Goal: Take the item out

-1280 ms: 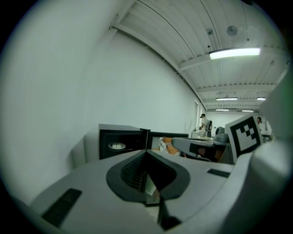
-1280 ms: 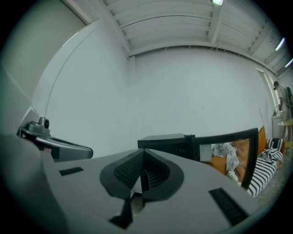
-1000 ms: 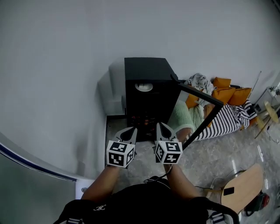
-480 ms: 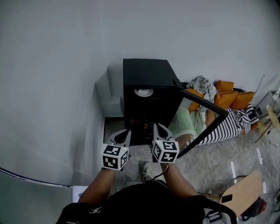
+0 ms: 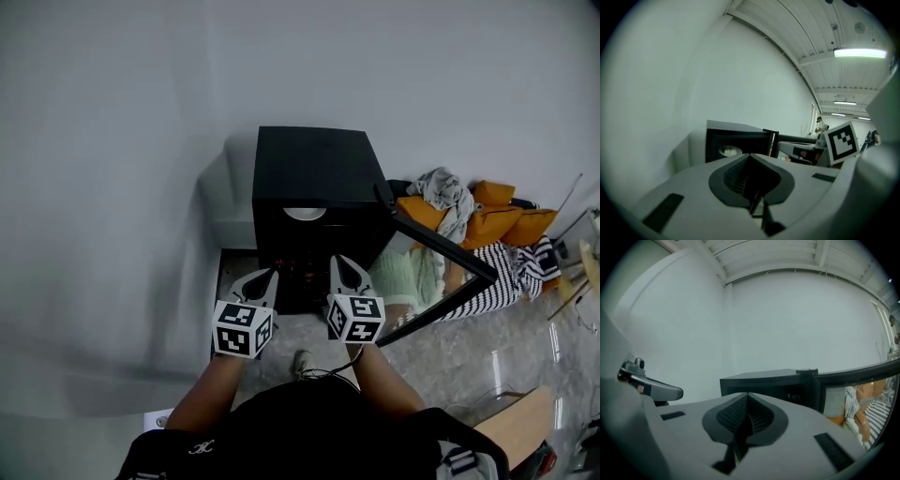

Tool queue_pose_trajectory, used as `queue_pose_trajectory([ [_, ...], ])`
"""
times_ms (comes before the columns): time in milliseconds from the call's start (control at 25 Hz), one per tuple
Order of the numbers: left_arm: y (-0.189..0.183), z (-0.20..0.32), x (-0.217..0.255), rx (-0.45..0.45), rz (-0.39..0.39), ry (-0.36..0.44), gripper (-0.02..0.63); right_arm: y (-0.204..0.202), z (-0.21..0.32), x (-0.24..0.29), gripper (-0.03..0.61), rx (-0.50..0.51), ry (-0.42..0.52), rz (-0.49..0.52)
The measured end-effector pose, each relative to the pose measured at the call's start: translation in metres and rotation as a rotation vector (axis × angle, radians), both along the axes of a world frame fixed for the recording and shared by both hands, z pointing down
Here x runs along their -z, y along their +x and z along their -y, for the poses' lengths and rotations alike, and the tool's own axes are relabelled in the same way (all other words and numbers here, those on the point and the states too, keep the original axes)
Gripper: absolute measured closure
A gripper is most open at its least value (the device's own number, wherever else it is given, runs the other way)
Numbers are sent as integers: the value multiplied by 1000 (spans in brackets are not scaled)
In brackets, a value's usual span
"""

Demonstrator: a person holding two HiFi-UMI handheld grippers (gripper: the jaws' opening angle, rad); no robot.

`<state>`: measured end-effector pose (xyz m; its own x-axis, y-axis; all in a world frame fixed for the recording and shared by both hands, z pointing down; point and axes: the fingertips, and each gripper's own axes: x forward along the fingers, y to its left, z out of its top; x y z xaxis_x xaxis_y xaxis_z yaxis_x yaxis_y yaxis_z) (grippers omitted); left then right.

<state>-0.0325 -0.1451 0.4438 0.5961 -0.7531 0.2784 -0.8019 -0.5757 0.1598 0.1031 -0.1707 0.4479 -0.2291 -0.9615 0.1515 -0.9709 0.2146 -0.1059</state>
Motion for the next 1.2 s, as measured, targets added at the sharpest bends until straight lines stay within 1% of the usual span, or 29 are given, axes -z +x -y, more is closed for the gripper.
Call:
queue_pose_trajectory([
  [160,17,22,-10,7,6,3,614,14,27,-15,571,14,-18,6],
  [320,40,44,-12,15,28,-9,614,28,52,-19,571,57,-32,25],
  [400,49,55,-16,20,38,-17,614,30,67,-24,571,79,-44,50],
  [480,55,63,-22,28,44,-24,614,32,81,-35,571,87,-70,108],
  [560,59,69,-28,34,48,-31,614,35,93,-48,571,79,-117,214],
  [680,61,79,-31,33,59,-41,614,37,112,-63,571,53,-201,444],
  [760,59,86,-33,33,62,-46,614,37,124,-71,571,35,-247,585],
  [1000,45,104,-34,26,62,-54,614,32,151,-97,571,-60,-388,957],
  [1080,38,110,-34,19,67,-53,614,28,158,-105,571,-95,-419,1051],
  [1200,25,117,-37,14,68,-51,614,22,169,-118,571,-136,-449,1156],
])
